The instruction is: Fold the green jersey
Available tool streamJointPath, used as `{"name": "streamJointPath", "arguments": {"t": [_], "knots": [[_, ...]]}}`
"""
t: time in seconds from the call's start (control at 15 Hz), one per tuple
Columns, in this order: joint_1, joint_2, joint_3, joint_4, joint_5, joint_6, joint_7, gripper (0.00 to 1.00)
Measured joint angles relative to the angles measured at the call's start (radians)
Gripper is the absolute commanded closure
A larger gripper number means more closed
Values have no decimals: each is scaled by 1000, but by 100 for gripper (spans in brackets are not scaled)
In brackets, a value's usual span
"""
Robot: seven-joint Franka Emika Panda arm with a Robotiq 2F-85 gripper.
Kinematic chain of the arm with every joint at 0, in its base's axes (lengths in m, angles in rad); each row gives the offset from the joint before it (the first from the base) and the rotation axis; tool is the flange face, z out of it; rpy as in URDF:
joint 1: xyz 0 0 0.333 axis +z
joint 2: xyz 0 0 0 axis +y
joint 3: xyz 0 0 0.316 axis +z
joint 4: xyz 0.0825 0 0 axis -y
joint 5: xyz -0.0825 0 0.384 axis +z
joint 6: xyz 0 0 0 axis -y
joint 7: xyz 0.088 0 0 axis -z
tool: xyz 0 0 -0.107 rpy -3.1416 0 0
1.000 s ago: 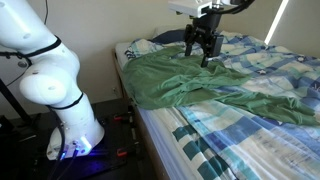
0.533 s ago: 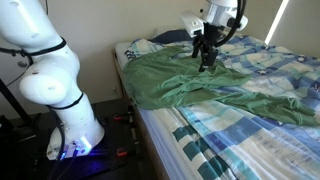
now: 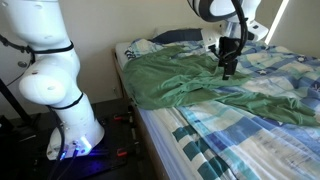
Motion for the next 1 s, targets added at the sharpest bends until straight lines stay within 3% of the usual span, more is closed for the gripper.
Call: {"name": "streamJointPath", "arguments": {"t": [0.47, 1.0], "knots": [[-52, 95, -18, 149, -124, 19, 173, 0], [-78, 228, -35, 258, -137, 19, 257, 0]]}}
